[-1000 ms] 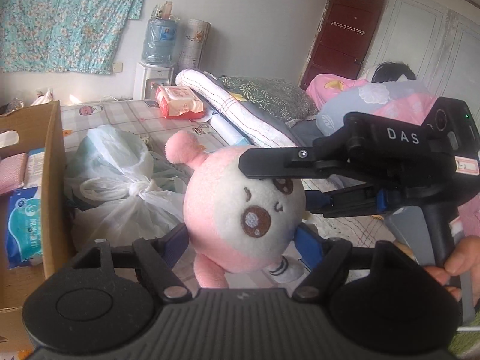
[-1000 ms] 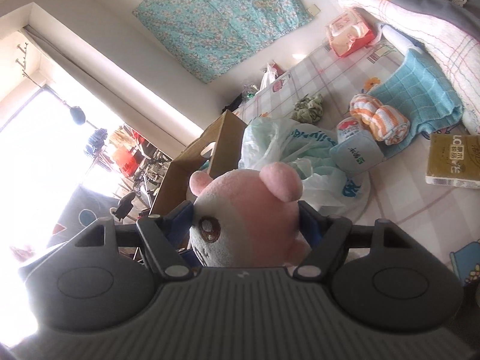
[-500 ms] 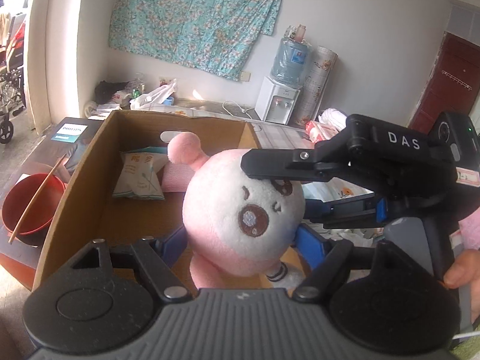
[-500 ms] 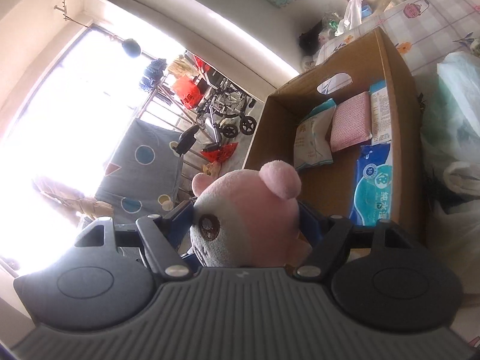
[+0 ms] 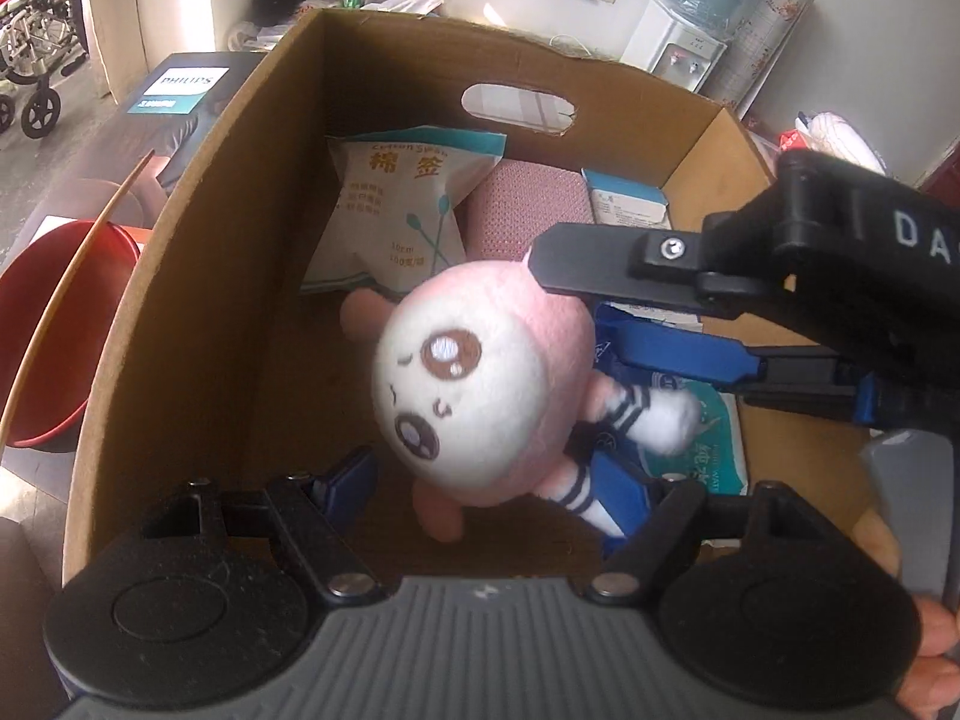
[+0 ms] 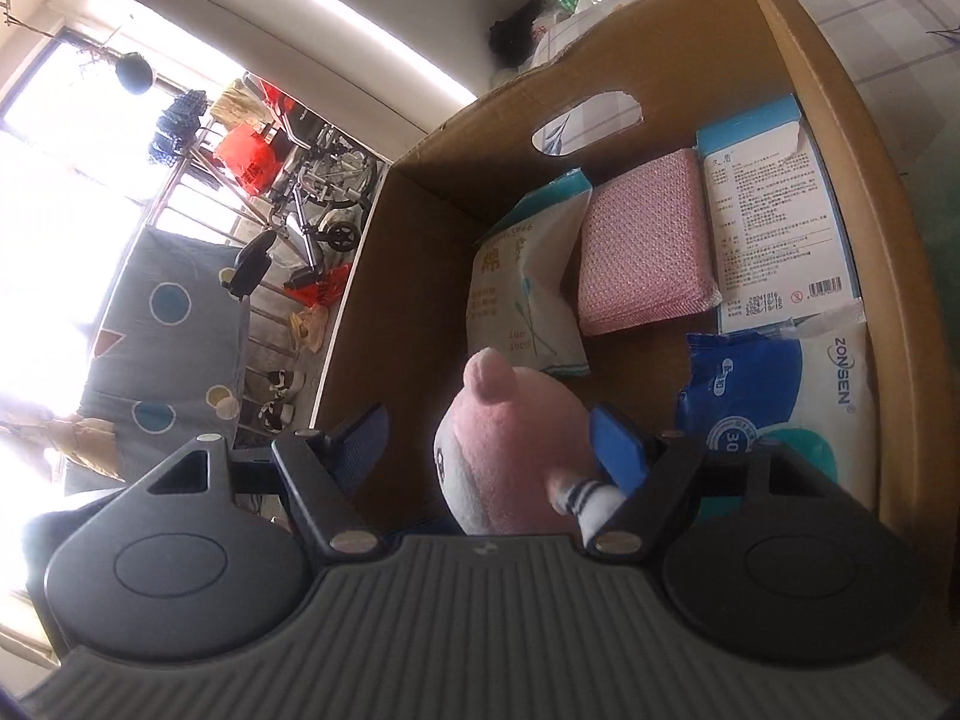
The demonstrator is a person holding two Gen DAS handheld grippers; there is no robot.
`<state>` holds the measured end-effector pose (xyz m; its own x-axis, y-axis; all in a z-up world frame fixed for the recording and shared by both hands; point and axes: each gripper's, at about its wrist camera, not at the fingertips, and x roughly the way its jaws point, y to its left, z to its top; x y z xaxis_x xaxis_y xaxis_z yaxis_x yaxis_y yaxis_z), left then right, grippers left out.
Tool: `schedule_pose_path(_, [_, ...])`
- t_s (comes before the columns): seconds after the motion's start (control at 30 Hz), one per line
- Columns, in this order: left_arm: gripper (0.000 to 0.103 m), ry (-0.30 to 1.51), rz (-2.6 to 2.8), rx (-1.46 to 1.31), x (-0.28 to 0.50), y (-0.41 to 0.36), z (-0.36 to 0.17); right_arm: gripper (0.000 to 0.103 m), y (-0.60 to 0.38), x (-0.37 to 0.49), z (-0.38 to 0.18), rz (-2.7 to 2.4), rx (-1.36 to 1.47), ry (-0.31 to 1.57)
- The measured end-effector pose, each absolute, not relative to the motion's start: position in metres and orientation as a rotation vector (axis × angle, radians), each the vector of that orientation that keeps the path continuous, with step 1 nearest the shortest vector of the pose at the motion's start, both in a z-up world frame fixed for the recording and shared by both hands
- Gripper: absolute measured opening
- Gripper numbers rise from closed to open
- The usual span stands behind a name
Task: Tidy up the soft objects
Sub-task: 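Lower the pink plush toy into the box beside the wet wipes pack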
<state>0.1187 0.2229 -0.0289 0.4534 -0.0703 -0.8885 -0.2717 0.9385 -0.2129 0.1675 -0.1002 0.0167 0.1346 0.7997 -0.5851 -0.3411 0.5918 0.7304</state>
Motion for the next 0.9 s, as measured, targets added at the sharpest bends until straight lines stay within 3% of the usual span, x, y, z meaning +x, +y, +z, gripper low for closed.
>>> schedule_pose_path(0.23, [0.08,1.123,0.119,-0.446,0.113,0.229,-0.035,0.075,-0.134,0.164,0.051,0.913,0.465,1.025])
schedule_pose_path(0.5, [0.089,1.097,0.22,-0.661,0.124,0.248,-0.025,0.078,-0.183,0.132,0.085,0.937,0.44,0.862])
schedule_pose_path(0.9, [0.093,1.129,0.466,-0.851,0.173,0.253,-0.049,0.079,-0.216,0.11,0.077,0.931,0.483,0.868])
